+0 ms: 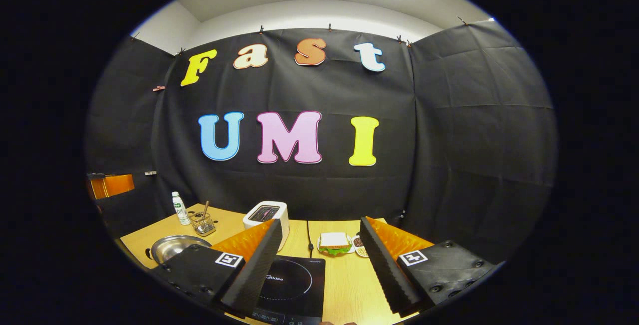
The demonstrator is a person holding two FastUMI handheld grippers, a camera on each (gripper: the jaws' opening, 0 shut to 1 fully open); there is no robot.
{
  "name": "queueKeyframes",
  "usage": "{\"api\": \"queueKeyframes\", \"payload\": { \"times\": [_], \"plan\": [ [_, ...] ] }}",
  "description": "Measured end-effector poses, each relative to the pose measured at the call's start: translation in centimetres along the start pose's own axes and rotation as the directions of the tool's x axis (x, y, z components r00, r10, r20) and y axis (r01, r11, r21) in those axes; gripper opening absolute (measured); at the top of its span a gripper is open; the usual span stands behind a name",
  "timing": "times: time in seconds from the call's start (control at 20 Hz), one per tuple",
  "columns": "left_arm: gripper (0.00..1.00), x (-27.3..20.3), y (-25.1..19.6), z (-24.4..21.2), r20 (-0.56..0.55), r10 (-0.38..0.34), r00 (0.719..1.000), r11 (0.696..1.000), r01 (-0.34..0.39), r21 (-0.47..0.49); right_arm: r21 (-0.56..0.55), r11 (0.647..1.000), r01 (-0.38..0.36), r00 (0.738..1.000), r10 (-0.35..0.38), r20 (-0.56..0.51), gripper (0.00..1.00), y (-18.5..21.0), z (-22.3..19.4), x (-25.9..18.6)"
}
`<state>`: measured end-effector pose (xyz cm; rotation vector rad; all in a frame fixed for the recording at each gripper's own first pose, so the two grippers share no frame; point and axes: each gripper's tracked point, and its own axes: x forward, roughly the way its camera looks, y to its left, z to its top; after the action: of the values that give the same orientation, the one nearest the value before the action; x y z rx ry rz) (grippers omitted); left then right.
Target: First push the handle of the pot to place it horizontally, then grasp the pot with both hands and set it on the induction cooktop.
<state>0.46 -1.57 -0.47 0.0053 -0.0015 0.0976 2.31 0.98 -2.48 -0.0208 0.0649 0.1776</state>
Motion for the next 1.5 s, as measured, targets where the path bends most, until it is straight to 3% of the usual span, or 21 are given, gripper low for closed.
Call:
{"api": "queueKeyframes", "payload": {
  "times": [0.35, 0.9, 1.1, 1.25, 1.45, 1.5],
  "plan": [
    [0.92, 0.4, 0.9, 0.1, 0.001, -0.023, 1.0, 0.999, 0.023, 0.04, -0.002, 1.0, 0.024, 1.0, -0.024, 0.001, 0.98, 0.7, 0.2, -0.2],
    [0.95, 0.1, 7.0, -2.9, -0.094, -0.016, 0.995, 1.0, 0.017, 0.008, -0.012, 1.0, 0.015, 0.999, -0.016, -0.029, 0.97, 4.7, 0.0, -1.7],
    [0.92, 0.0, 8.4, -4.3, -0.145, -0.075, 0.987, 0.997, 0.075, -0.007, -0.013, 0.999, 0.051, 0.999, -0.051, -0.007, 0.98, 5.4, 0.5, -2.0],
    [0.75, 0.4, 10.7, -5.9, -0.192, -0.073, 0.979, 0.997, 0.076, 0.007, -0.012, 0.998, 0.068, 0.998, -0.068, -0.011, 0.97, 6.3, 0.1, -2.4],
    [0.51, 0.6, 12.6, -9.5, -0.297, -0.112, 0.948, 0.993, 0.095, -0.072, -0.022, 0.997, 0.079, 0.997, -0.079, -0.024, 0.98, 7.2, -0.4, -3.0],
    [0.4, 0.7, 13.4, -10.1, -0.313, -0.107, 0.944, 0.993, 0.085, -0.085, -0.027, 0.996, 0.082, 0.996, -0.083, -0.028, 0.98, 7.4, -0.6, -3.1]
  ]
}}
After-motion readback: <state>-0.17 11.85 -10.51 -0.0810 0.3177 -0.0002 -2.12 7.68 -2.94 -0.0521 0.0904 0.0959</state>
